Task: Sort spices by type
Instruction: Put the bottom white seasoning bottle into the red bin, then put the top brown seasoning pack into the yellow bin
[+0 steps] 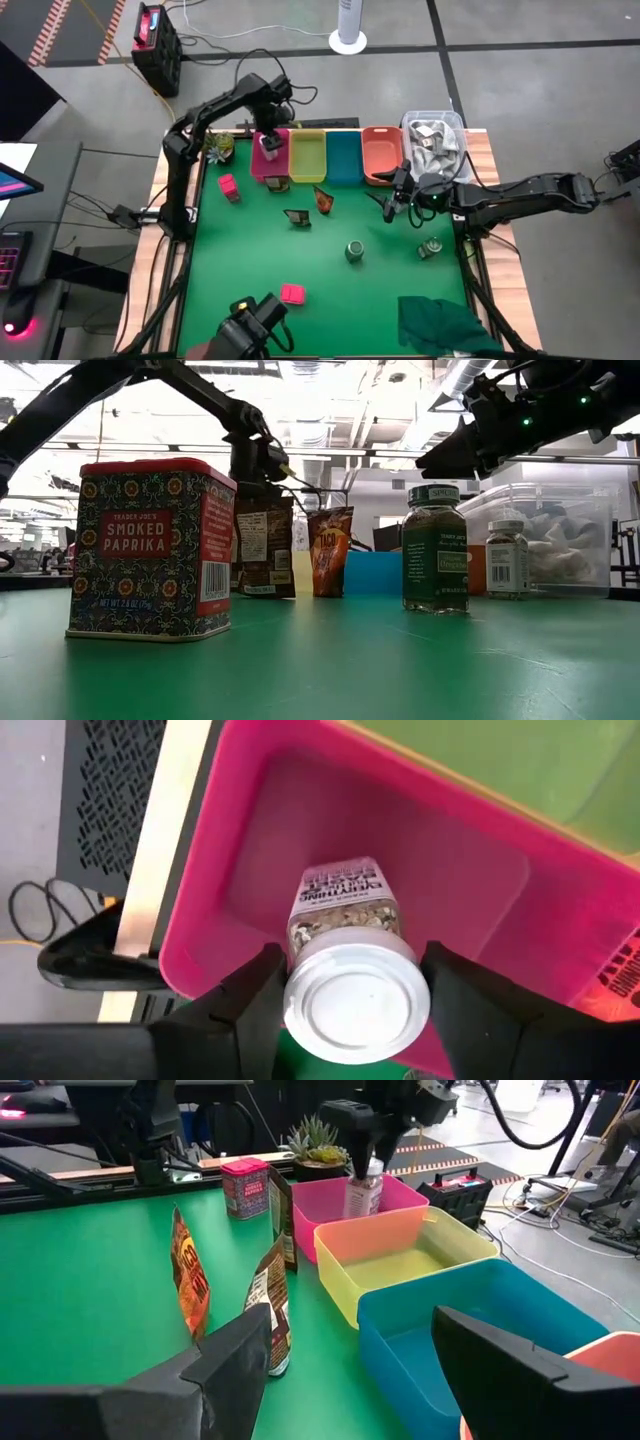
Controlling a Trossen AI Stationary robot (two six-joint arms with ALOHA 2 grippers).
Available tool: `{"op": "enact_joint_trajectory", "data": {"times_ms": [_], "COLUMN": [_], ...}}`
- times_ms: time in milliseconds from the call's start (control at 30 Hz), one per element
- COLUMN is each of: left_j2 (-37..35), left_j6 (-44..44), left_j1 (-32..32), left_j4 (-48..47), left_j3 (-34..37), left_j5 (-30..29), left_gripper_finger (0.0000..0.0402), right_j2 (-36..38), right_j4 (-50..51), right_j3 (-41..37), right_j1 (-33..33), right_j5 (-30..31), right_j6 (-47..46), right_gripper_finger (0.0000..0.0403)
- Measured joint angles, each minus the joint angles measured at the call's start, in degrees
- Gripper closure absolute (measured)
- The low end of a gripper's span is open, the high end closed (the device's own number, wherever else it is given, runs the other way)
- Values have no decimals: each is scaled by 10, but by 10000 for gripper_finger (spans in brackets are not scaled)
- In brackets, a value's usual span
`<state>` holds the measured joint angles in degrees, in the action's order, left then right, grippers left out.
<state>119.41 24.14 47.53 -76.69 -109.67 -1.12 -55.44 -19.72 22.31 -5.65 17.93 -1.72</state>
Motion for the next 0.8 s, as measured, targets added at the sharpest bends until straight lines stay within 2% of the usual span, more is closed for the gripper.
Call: {"op": "enact_joint_trajectory", "data": {"times_ms": [233, 367, 500, 633, 800], "left_j2": [0, -14, -40, -74, -88], "left_j6": [9, 18, 13, 15, -7], "left_j1": [-10, -22, -40, -97, -212], "left_j4": [-2, 1, 1, 9, 35], "left_j3": [-5, -32, -70, -76, -64], "left_j5": [-18, -51, -57, -51, -50], "left_gripper_finger": [123, 113, 112, 112, 111], "right_j2": [0, 0, 1, 1, 9], "right_j4": [0, 3, 22, 122, 231], "right_j3": [0, 0, 1, 37, 80], "right_j1": [0, -1, -1, -4, -16], "right_j5": [0, 0, 0, 0, 2], "right_j6": [1, 1, 1, 2, -9], "right_gripper_finger": [102, 102, 102, 102, 102]}}
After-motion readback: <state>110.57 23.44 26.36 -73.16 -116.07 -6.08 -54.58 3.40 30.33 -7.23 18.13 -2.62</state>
